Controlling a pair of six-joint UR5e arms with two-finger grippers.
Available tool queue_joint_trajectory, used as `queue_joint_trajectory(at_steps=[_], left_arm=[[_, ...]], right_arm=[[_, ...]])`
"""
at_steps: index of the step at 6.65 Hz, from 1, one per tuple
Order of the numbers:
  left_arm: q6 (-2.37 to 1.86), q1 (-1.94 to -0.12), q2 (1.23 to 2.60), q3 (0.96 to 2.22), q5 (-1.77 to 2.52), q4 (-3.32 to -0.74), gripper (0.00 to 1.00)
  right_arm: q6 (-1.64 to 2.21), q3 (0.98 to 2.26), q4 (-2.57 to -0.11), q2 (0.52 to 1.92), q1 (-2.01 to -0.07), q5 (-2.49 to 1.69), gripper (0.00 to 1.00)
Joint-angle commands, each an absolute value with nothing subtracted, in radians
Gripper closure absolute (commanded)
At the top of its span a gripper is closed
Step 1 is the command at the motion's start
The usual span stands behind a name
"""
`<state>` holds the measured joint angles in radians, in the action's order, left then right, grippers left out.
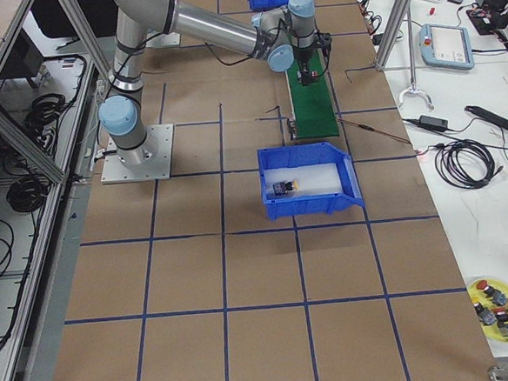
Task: Transport two buttons from left to right
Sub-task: 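Move the right gripper down onto the red button on the belt and grasp it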
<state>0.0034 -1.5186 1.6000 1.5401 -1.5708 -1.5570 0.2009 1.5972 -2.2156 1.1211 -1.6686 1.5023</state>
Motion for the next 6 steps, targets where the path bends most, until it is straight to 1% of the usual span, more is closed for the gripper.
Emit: queue_joint_trajectory(at_steps=[1,3,5,6], left_arm=[[0.003,-1.519,1.601,1.539,-1.571,-1.557,0.00],[0.003,-1.519,1.601,1.539,-1.571,-1.557,0.00],[0.003,-1.519,1.601,1.539,-1.571,-1.557,0.00],[0.003,-1.519,1.601,1.537,-1.571,-1.557,0.00]], right_arm=[[0.212,1.578,-2.217,1.092,-1.680,1.506,0.07],[0.213,1.582,-2.217,1.072,-1.680,1.506,0.07],[0.212,1.597,-2.203,1.066,-1.678,1.506,0.21],[0.216,1.591,-2.198,1.065,-1.678,1.503,0.37]])
